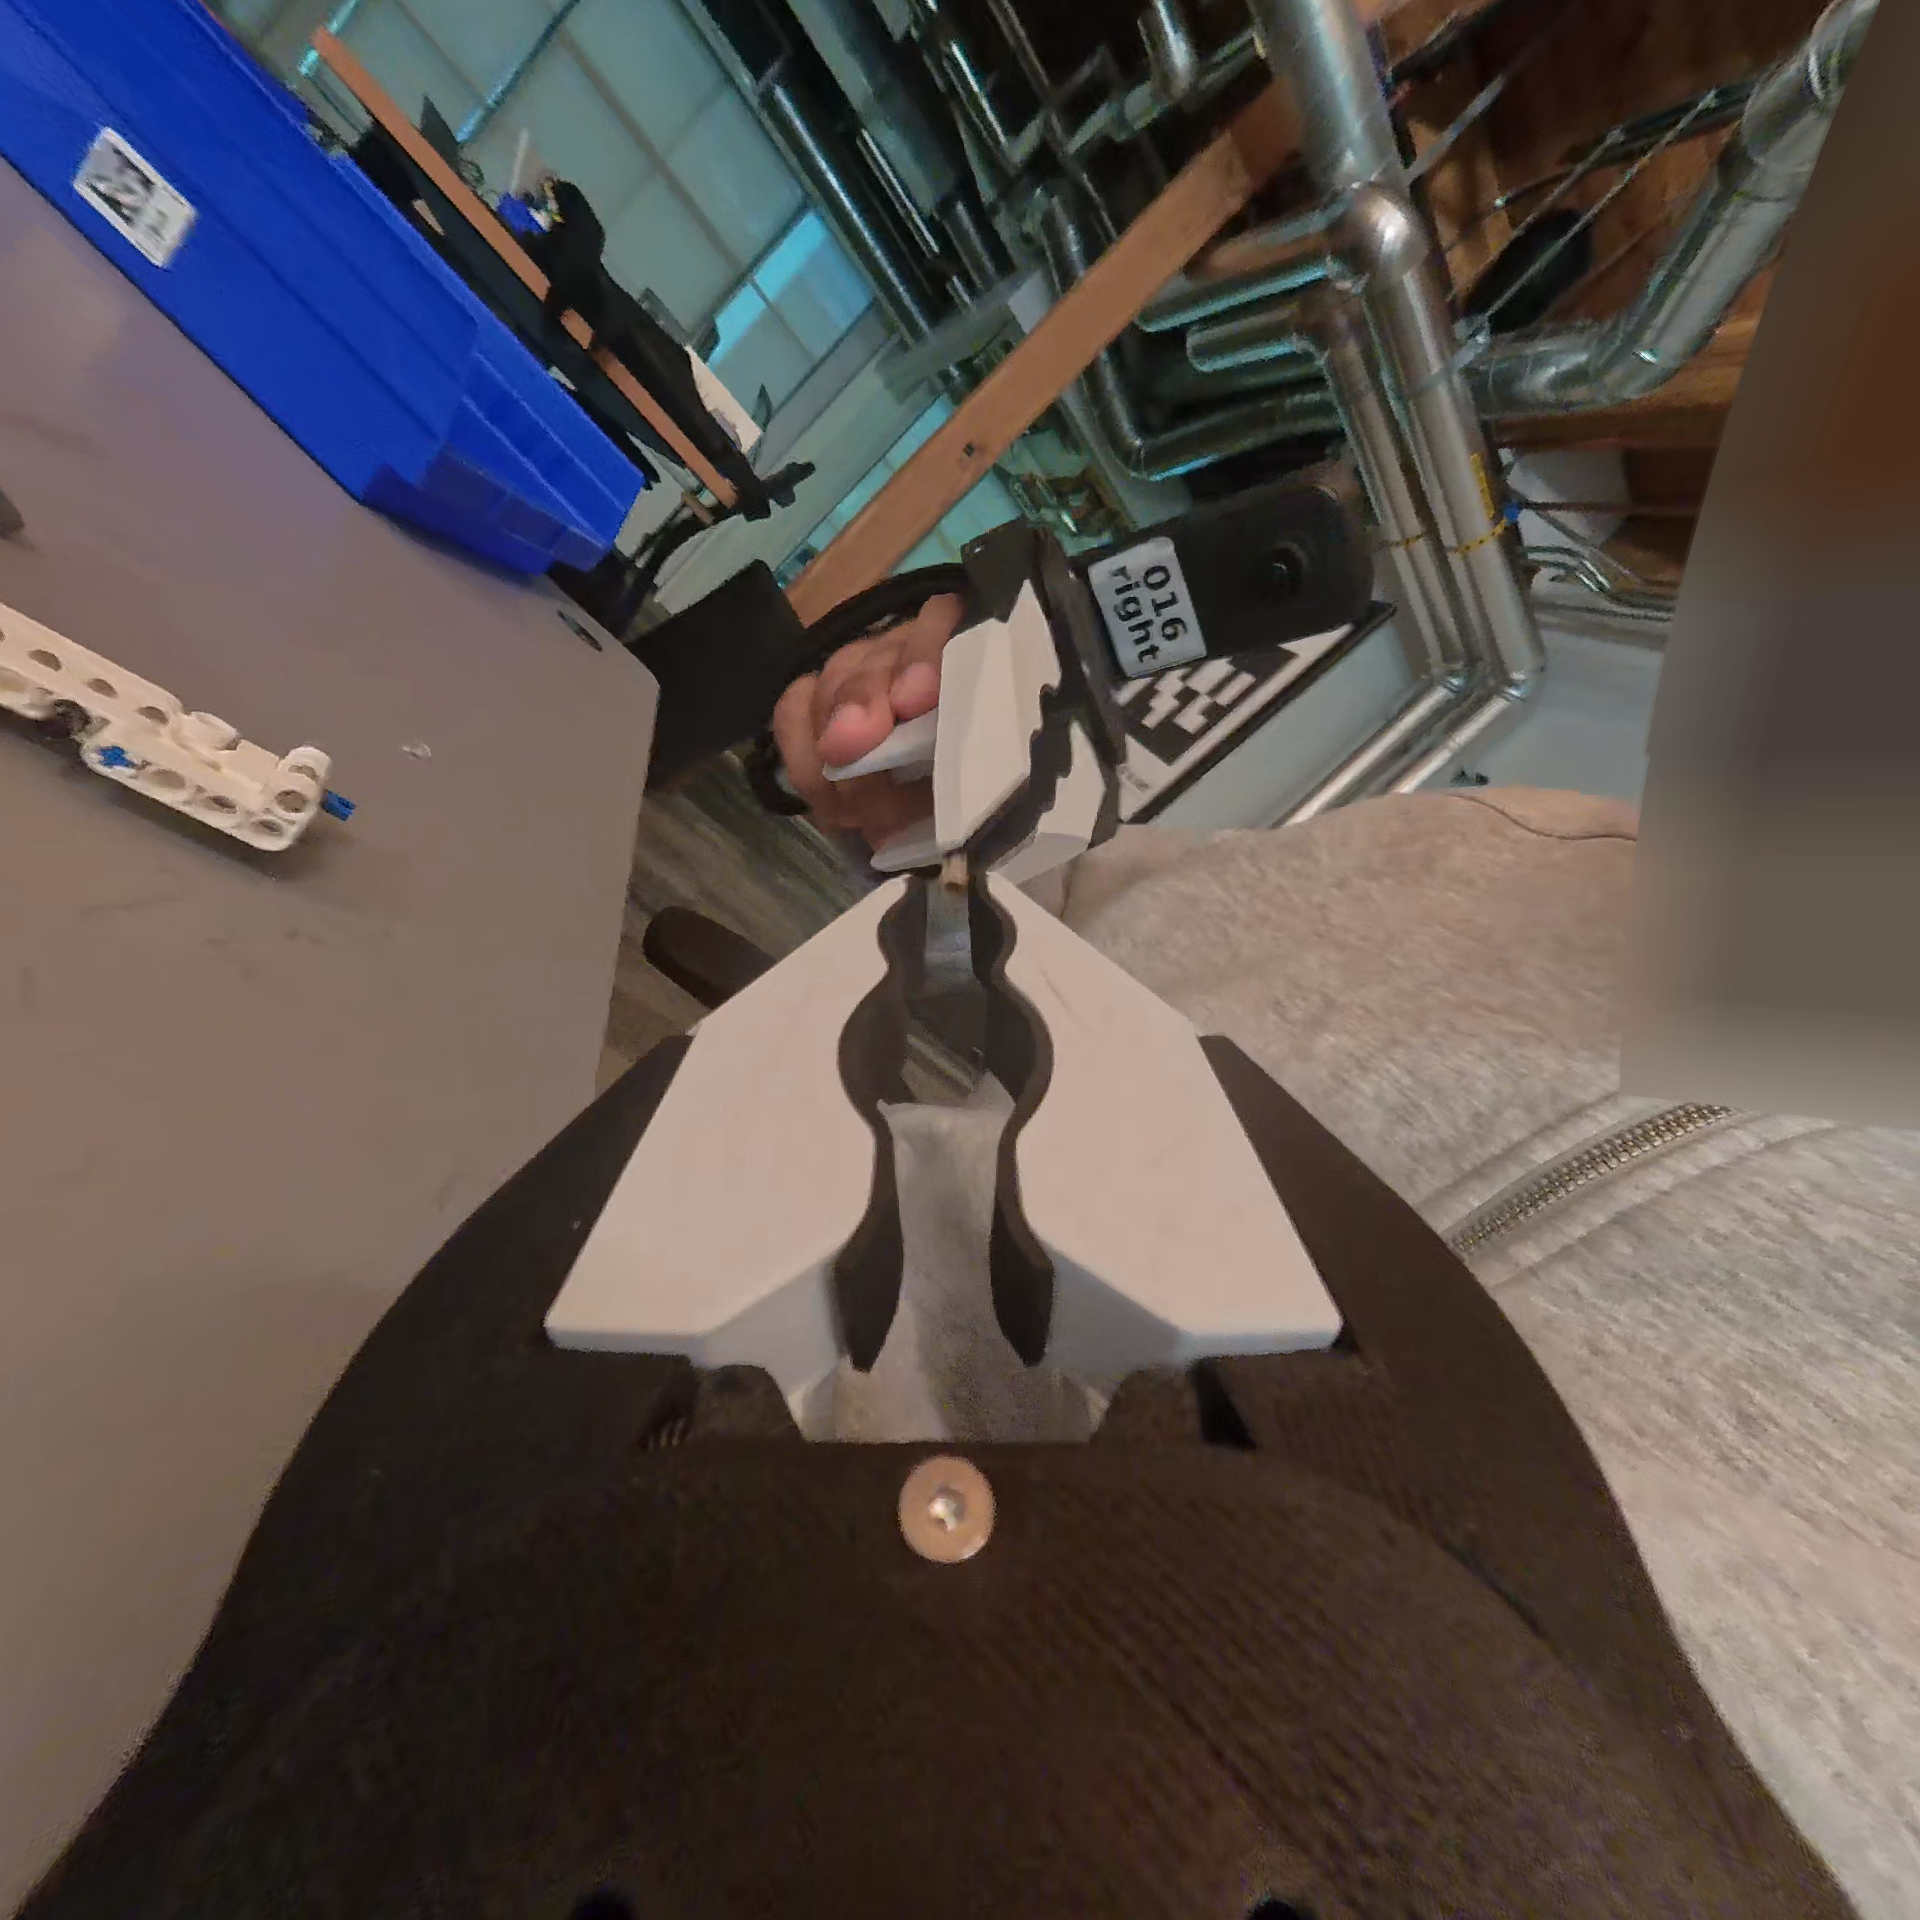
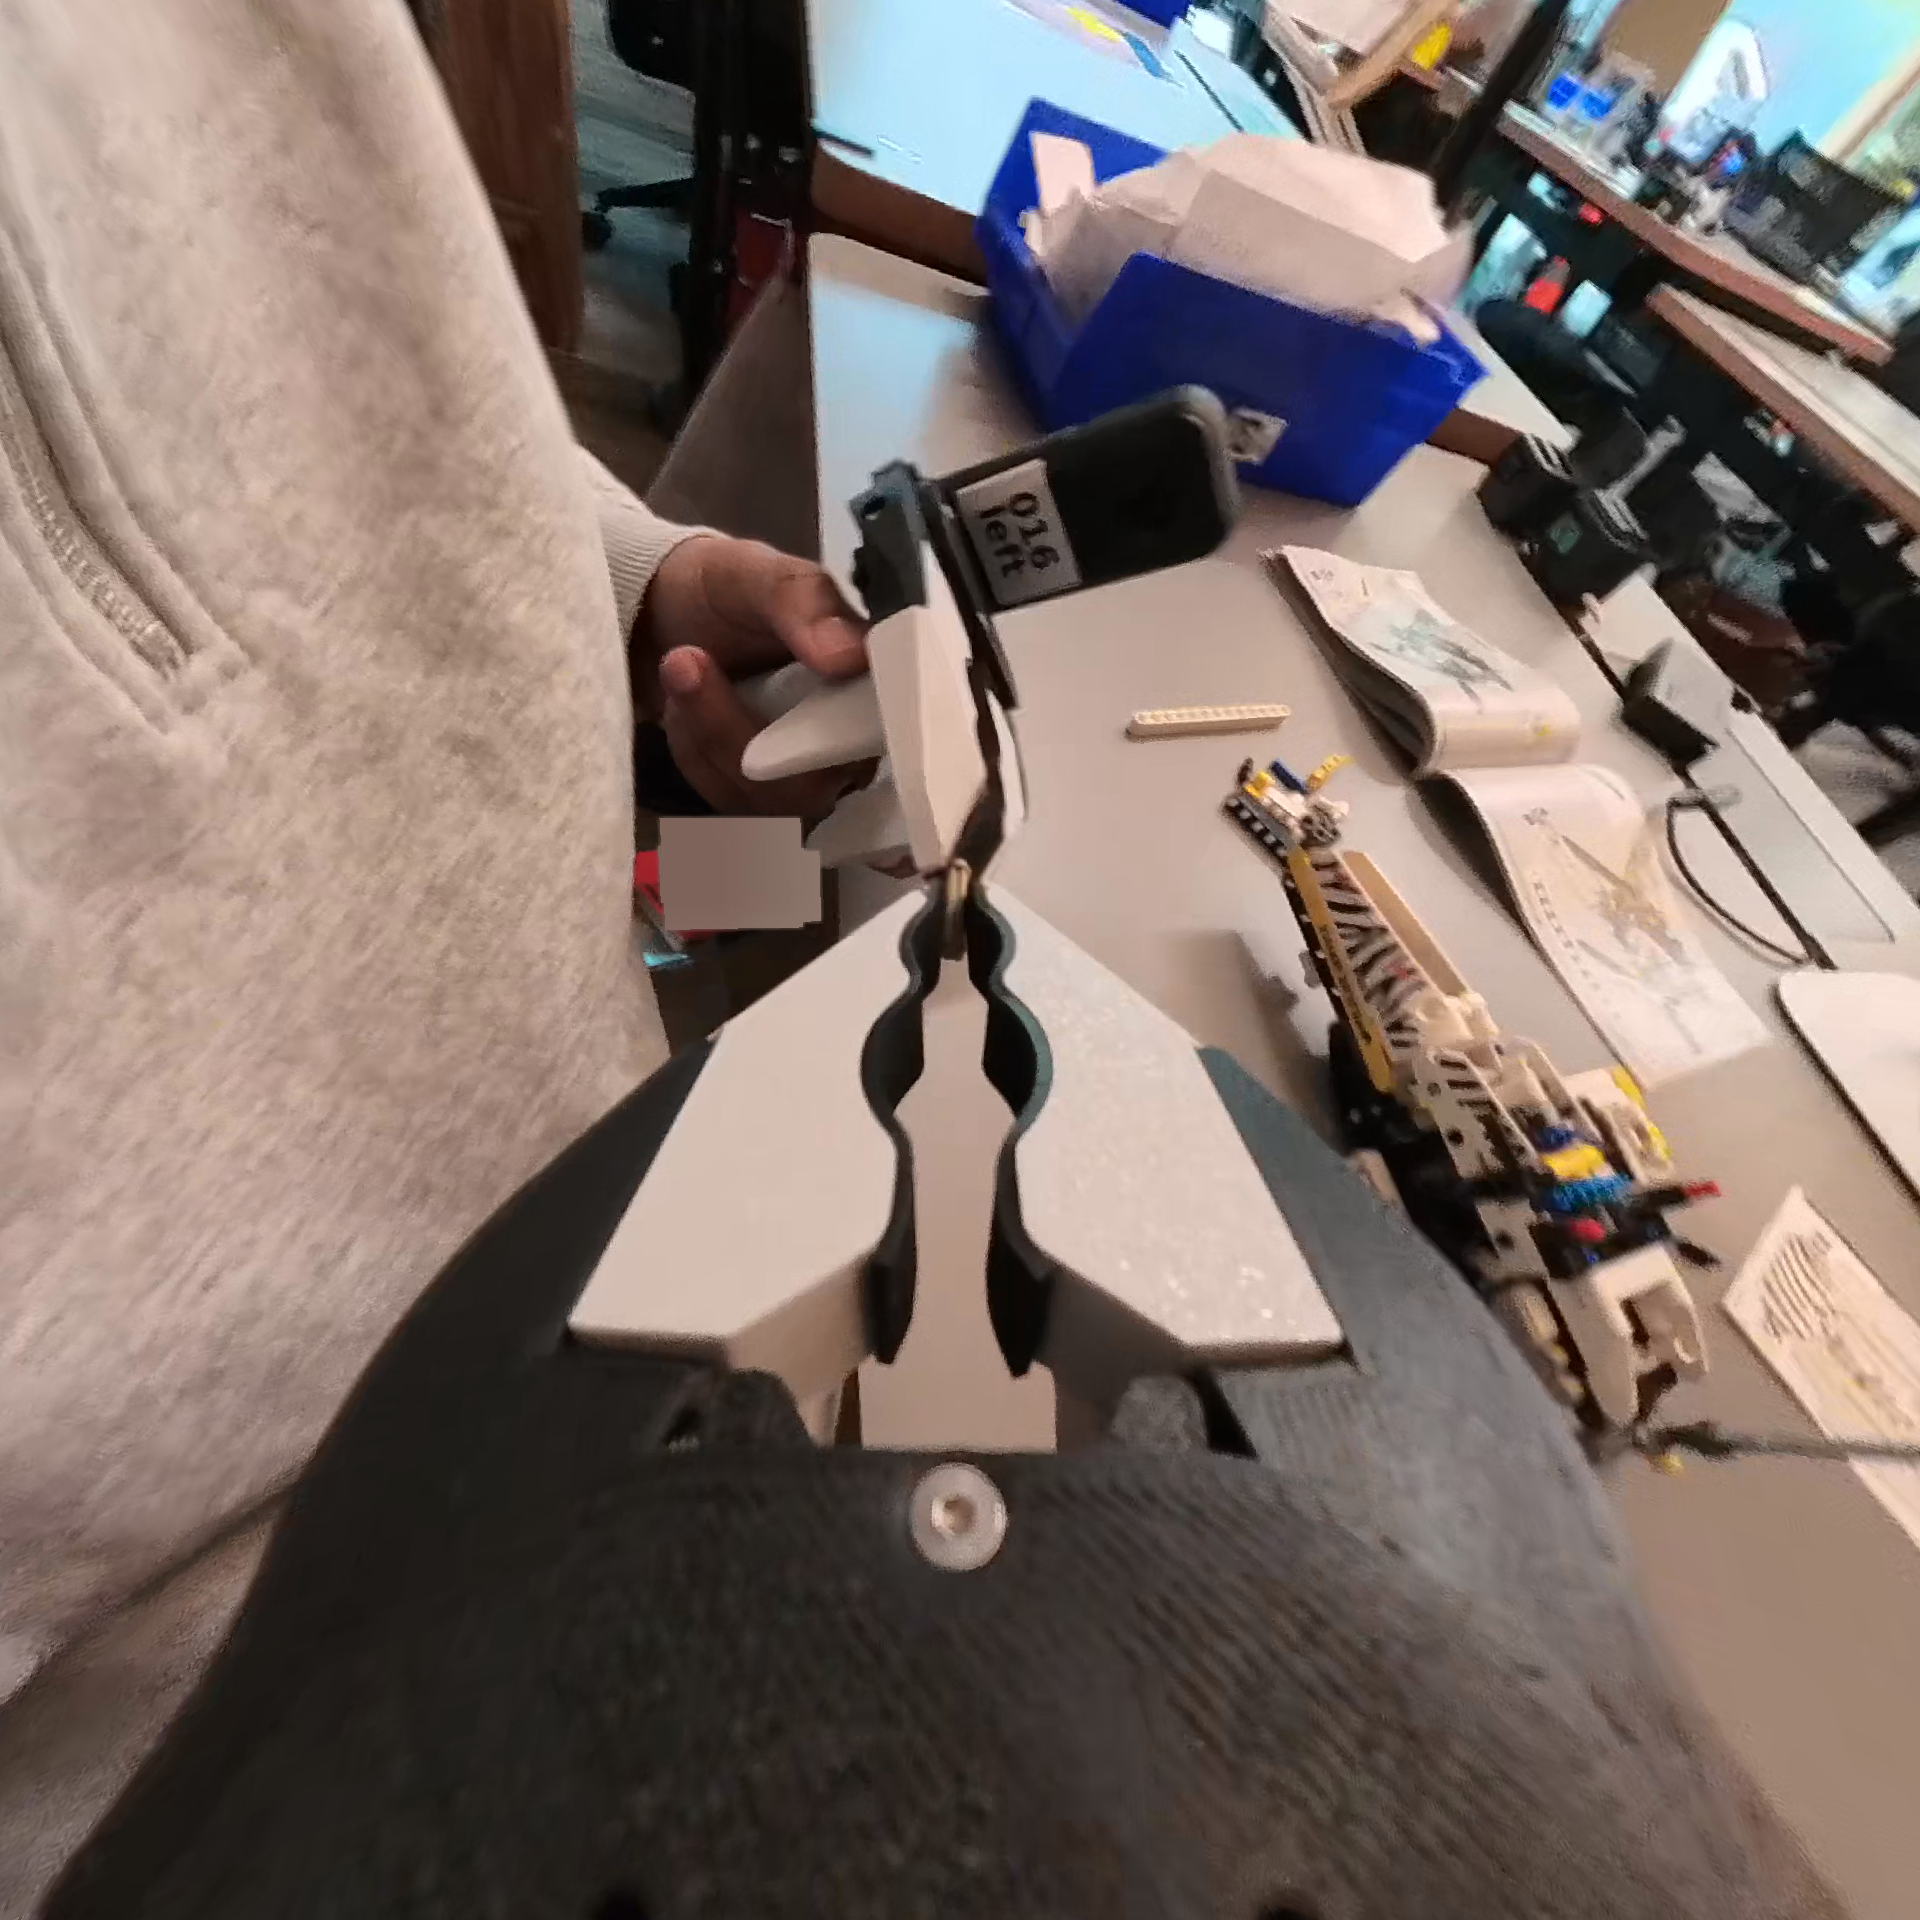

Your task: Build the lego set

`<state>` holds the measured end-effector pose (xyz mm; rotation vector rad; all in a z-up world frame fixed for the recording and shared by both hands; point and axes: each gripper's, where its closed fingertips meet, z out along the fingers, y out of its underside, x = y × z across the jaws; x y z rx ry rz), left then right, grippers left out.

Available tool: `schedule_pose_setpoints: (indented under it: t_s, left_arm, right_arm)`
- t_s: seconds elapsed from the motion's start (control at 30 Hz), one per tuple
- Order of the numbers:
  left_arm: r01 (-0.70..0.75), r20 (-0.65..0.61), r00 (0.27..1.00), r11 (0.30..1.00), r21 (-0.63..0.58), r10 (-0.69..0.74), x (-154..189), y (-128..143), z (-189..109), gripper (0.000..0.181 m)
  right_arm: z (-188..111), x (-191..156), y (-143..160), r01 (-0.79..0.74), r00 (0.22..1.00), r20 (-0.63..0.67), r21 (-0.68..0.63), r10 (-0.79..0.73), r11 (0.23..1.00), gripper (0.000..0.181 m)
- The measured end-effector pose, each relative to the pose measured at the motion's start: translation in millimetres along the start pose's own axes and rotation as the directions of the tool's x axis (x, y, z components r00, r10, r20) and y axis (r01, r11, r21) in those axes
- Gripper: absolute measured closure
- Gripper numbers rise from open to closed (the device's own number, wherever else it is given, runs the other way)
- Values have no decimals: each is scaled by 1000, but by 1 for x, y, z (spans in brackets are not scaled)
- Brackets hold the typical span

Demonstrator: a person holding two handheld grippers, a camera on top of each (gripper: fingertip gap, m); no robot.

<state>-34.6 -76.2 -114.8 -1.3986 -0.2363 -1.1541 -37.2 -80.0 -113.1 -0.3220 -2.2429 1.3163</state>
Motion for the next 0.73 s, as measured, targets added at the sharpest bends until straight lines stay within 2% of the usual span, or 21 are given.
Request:
schedule_pose_setpoints:
  t_s: [0.1, 0.17, 0.2, 0.3, 0.5, 0.63, 0.73]
  left_arm:
    - [-20, 72, 997, 999, 27, 18, -13, -5, -6, 168]
    - [-39, 70, 997, 998, 56, 35, -12, -10, -8, 167]
    - [-47, 69, 997, 997, 66, 43, -11, -11, -8, 166]
    - [-55, 86, 995, 996, 74, 49, -14, -12, -7, 166]
    - [-135, 148, 981, 990, 44, 127, -17, -11, -8, 164]
    - [-215, 223, 954, 975, 49, 199, -19, -19, -18, 165]
    - [-213, 240, 952, 975, 69, 191, -22, -24, -25, 165]
  right_arm:
    - [-20, 27, 17, -111, 990, -101, -84, 103, 990, 179]
    - [-42, 53, 48, -229, 964, -191, -226, 187, 947, 179]
    - [-55, 63, 70, -298, 945, -230, -323, 231, 898, 179]
    - [-85, 73, 128, -456, 890, -306, -589, 338, 668, 179]
    - [-88, 65, 171, -365, 907, -231, -848, 352, 384, 179]
    - [-86, 57, 180, -303, 897, -186, -919, 400, 254, 179]
    - [-87, 57, 181, -262, 900, -165, -945, 404, 195, 179]
